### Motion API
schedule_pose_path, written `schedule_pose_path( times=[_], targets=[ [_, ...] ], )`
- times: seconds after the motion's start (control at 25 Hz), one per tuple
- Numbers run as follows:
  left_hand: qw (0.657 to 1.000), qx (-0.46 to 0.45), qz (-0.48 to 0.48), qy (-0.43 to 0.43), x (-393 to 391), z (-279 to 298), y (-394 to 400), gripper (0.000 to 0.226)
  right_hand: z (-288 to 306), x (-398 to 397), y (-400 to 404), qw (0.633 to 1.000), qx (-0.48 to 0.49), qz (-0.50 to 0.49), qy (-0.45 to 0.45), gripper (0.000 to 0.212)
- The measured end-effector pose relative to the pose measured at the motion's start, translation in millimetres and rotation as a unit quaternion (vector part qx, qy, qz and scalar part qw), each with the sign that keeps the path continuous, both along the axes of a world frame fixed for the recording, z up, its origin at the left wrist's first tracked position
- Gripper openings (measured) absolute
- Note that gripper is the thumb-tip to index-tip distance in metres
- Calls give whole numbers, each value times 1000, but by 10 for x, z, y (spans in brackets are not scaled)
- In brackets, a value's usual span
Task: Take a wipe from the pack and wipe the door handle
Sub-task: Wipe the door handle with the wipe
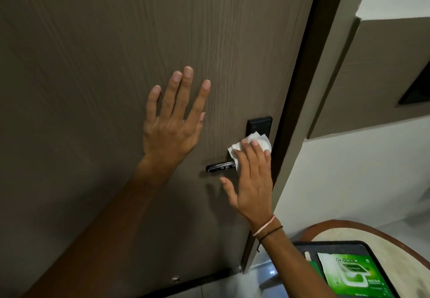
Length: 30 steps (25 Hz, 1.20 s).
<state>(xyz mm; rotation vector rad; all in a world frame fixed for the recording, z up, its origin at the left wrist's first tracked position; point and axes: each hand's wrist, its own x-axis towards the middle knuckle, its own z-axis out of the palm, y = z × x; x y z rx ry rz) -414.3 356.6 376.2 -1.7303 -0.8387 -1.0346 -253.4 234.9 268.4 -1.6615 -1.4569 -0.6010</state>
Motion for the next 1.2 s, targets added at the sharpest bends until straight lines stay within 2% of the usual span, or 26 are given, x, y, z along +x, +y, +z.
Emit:
schedule_pose_path(
  times=[0.12, 0.32, 0.48, 0.56, 0.64, 0.72, 0.8, 0.92, 1.04, 1.12, 1.2],
  targets=[
    [1000, 2, 1, -8, 28, -63, 7, 67, -161, -315, 136, 1000, -3, -30, 2, 82],
    [1000, -2, 7, -9, 21, -65, 5, 68, -343, -907, 316, 1000, -1, -22, -18, 96],
    [1000, 9, 13, -14, 34, -78, -7, 66, -399, -365, 241, 996, 39, 15, -73, 93],
    [1000, 10, 11, -21, 45, -102, -13, 66, -351, 113, 183, 998, 49, -21, -27, 92],
    [1000, 8, 13, -24, 54, -112, -9, 66, -292, 316, 158, 996, 38, -3, 81, 94],
    [1000, 4, 14, -21, 53, -122, -5, 66, -267, 194, 187, 984, 44, 31, 172, 97],
    [1000, 5, 19, -18, 48, -132, 1, 67, -265, -46, 225, 979, 61, 16, 196, 98],
    [1000, 5, 18, -16, 44, -144, 12, 65, -330, -336, 223, 987, 60, -45, 139, 101],
    [1000, 3, 20, -18, 32, -140, 18, 65, -426, -533, 157, 997, 33, -36, 60, 107],
    [1000, 1, 20, -20, 26, -143, 11, 64, -426, -508, 135, 998, 38, -12, 55, 104],
    [999, 4, 24, -21, 25, -149, 6, 63, -356, -364, 142, 993, 58, 5, 98, 100]
  ],
)
